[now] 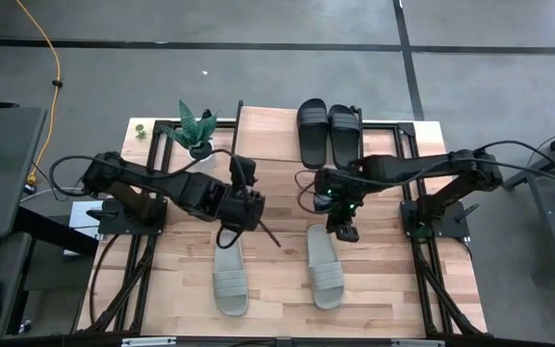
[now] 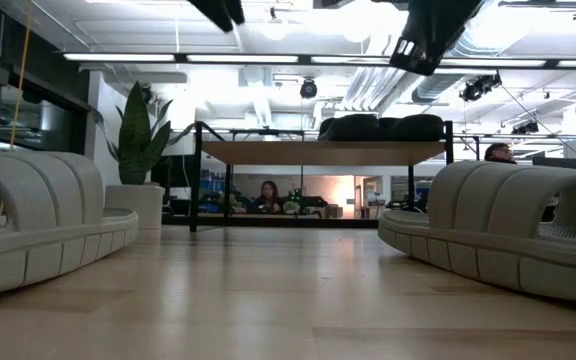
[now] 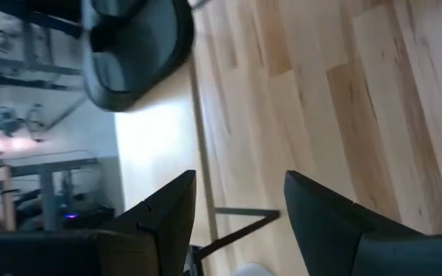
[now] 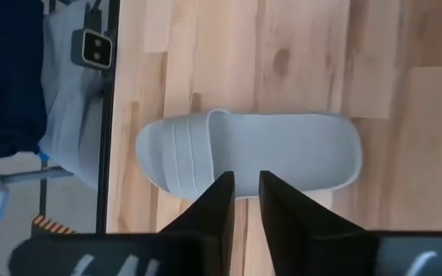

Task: Pick and place slides into the shelf
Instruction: Put the right gray slide on the shelf

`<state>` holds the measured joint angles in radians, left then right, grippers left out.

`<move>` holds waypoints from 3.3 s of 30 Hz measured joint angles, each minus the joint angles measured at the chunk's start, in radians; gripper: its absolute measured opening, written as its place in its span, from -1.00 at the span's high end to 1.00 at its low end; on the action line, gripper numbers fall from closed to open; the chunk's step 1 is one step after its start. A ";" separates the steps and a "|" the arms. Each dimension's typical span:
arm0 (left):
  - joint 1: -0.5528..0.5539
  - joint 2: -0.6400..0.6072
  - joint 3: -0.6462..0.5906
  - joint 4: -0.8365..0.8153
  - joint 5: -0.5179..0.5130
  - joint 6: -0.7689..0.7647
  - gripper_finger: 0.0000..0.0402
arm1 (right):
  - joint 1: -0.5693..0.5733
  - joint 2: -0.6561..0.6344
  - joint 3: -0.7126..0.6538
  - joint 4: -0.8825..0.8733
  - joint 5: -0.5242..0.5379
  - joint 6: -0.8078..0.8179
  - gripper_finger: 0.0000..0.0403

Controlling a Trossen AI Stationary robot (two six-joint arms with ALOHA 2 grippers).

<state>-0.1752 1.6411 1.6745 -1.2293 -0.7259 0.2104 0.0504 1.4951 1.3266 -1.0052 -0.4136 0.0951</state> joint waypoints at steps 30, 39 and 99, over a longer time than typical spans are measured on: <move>-0.081 -0.048 0.000 -0.079 -0.160 -0.106 0.06 | 0.064 0.225 0.000 0.096 -0.192 -0.070 0.65; -0.081 -0.047 0.000 -0.086 -0.160 -0.114 0.06 | 0.098 0.283 0.000 0.101 -0.206 -0.077 0.65; -0.081 -0.047 0.000 -0.107 -0.157 -0.146 0.06 | 0.106 0.230 -0.372 0.554 -0.378 -0.002 0.99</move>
<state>-0.2558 1.5944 1.6741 -1.3361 -0.8825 0.0643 0.1563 1.7250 0.9543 -0.4509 -0.7913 0.0931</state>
